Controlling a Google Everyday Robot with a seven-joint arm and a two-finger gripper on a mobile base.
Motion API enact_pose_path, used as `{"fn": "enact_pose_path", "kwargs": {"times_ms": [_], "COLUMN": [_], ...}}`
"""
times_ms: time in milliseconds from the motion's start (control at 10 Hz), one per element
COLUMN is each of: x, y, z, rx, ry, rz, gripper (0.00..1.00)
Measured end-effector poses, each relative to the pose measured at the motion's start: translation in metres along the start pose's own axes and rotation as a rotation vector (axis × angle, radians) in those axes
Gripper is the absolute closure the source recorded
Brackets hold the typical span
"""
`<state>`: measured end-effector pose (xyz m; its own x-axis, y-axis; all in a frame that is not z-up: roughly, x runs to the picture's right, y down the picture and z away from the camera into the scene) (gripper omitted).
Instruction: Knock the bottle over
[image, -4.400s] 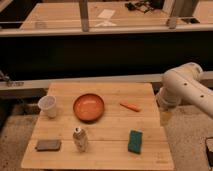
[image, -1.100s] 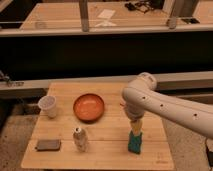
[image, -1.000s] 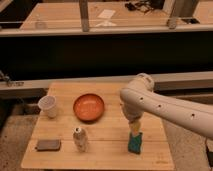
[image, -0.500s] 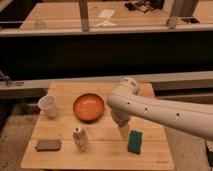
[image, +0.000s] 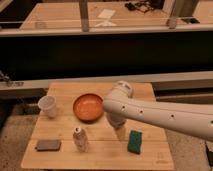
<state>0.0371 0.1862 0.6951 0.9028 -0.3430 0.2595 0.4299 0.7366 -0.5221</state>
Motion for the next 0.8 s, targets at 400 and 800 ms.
{"fn": "enact_pose_path", "kwargs": {"times_ms": [400, 800], "x": [-0.015, -0.035], "y": [0.001, -0.009], "z": [0.002, 0.001], "rx": [-0.004, -0.004], "ry": [-0.008, -0.016], "rz": [-0.034, -0.072], "gripper": [0.37, 0.47]}}
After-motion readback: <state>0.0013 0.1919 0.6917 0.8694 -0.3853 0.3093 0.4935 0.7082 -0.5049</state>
